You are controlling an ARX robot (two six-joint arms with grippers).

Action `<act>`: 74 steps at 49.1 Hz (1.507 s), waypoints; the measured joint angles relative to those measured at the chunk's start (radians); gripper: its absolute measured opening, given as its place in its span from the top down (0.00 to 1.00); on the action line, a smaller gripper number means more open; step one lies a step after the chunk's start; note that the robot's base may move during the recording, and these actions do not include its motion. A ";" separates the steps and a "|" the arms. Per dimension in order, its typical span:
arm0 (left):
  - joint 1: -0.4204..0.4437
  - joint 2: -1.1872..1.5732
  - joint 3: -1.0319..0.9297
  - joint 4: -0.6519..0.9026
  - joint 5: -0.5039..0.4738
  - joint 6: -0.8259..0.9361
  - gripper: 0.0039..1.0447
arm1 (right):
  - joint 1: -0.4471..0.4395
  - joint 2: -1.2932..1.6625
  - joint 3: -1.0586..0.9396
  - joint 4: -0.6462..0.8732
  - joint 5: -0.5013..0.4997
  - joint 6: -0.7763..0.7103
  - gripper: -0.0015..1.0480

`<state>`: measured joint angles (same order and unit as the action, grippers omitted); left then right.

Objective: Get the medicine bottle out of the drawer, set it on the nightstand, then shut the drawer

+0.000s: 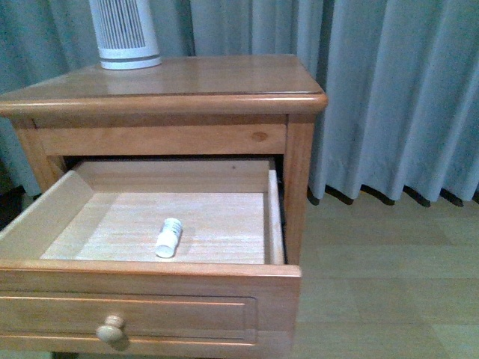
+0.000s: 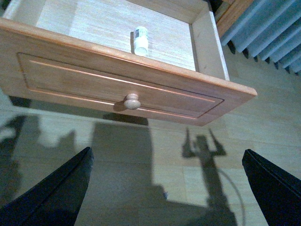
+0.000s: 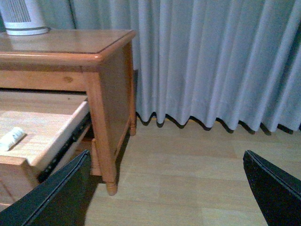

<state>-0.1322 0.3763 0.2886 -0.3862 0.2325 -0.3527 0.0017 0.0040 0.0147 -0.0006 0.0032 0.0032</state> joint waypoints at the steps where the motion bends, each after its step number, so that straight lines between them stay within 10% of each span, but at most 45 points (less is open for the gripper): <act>1: 0.003 -0.016 0.004 -0.019 0.001 -0.002 0.06 | 0.000 0.000 0.000 0.000 0.000 0.000 0.07; 8: 0.068 -0.068 0.040 -0.046 0.056 0.014 0.06 | 0.000 -0.001 0.000 0.000 -0.003 0.000 0.07; 11: 0.072 -0.117 0.000 0.100 -0.080 0.089 0.14 | 0.000 0.000 0.000 0.000 -0.003 0.000 0.07; 17: 0.126 -0.223 -0.076 0.328 -0.237 0.245 0.32 | 0.000 0.000 0.000 0.000 -0.003 0.000 0.07; 35: 0.129 -0.285 -0.181 0.364 -0.237 0.335 0.97 | -0.001 0.000 0.000 0.000 -0.012 0.000 0.07; 52: 0.129 -0.327 -0.231 0.375 -0.233 0.339 0.97 | -0.001 0.000 0.000 0.000 -0.007 0.000 0.07; 59: 0.129 -0.365 -0.273 0.381 -0.233 0.340 0.97 | -0.132 0.225 0.130 -0.212 -0.266 0.190 0.07; 74: 0.129 -0.370 -0.280 0.381 -0.233 0.341 0.97 | -0.227 0.832 0.531 0.059 -0.318 0.227 0.07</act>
<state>-0.0032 0.0063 0.0086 -0.0048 -0.0002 -0.0113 -0.2253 0.8356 0.5457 0.0586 -0.3149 0.2306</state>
